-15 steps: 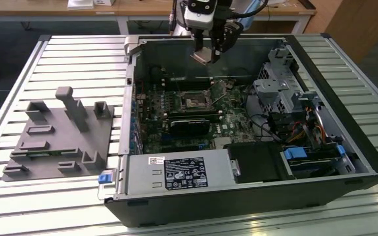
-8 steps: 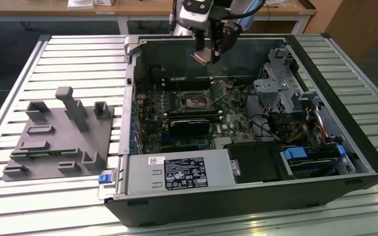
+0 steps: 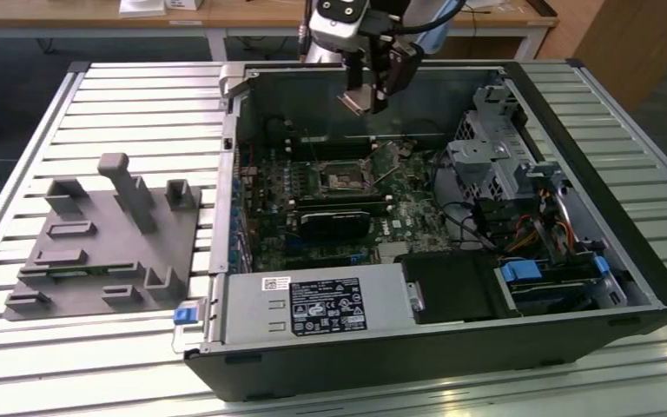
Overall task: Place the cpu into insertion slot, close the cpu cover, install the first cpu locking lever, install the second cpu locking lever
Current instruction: 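Place the cpu into insertion slot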
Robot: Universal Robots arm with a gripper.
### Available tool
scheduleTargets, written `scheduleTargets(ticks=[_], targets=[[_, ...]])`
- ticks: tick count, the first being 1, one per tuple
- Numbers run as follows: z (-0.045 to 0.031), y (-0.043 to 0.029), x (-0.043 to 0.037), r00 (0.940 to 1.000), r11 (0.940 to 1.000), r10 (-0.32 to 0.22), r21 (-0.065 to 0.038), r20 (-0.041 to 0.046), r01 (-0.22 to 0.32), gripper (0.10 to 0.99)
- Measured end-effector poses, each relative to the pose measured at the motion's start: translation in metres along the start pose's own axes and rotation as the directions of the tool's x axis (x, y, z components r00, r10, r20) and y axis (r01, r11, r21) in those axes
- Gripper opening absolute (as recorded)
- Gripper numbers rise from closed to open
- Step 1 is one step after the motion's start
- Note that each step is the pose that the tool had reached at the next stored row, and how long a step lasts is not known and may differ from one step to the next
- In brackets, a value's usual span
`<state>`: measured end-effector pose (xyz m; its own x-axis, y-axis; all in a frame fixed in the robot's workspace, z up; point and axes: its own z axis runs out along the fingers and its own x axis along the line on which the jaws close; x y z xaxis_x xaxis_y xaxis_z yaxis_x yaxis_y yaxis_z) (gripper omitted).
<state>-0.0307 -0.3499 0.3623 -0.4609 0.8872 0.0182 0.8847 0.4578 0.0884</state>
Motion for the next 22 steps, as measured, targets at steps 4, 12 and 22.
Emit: scheduleTargets(ticks=[4,12,22], targets=[[0.0006,0.0003,0.0006,0.9993,0.9993,0.038,-0.001,0.0033,-0.038,0.537],[0.0017,0.0004,0.0011,0.9943,0.9944,0.106,-0.002,0.0101,-0.106,0.537],[0.0068,0.0001,0.0011,0.9677,0.9680,0.251,-0.007,0.0231,-0.251,0.537]])
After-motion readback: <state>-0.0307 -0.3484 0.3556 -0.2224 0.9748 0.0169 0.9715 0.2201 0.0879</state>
